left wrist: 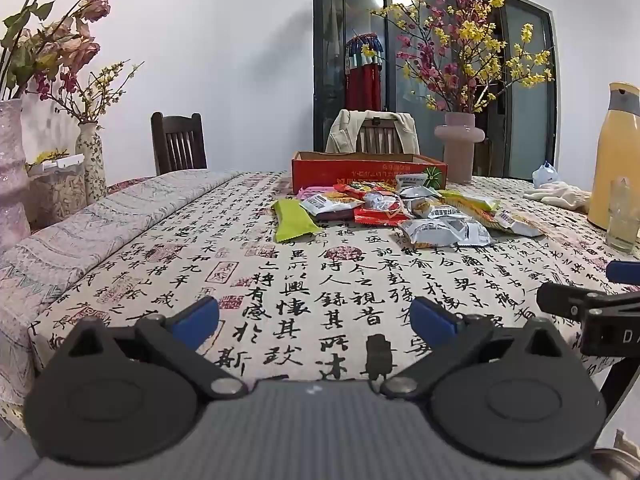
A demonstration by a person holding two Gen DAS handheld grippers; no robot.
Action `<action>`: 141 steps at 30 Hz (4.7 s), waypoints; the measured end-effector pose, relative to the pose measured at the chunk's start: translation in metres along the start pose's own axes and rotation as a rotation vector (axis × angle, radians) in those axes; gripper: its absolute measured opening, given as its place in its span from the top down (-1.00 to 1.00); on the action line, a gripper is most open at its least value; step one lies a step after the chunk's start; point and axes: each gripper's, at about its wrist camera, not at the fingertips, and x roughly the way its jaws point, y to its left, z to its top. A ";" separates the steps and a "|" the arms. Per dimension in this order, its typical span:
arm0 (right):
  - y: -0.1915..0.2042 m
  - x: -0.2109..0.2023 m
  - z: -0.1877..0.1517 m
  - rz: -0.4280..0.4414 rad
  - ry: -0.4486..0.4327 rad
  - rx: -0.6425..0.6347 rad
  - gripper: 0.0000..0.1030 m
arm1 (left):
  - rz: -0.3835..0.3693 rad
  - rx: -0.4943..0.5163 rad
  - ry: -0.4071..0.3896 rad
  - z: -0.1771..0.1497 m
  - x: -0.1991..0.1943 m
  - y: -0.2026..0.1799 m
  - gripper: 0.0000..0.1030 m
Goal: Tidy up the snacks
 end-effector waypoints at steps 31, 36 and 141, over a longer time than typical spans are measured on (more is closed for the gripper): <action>0.000 -0.001 -0.002 -0.008 -0.001 0.005 -1.00 | 0.001 0.010 -0.008 0.001 0.000 -0.001 -1.00; 0.000 0.000 -0.002 -0.008 0.000 0.005 -1.00 | 0.001 0.011 -0.008 0.001 0.000 -0.001 -1.00; -0.035 0.307 0.130 0.167 0.397 0.028 0.16 | -0.400 0.118 0.468 0.151 0.340 0.028 -0.06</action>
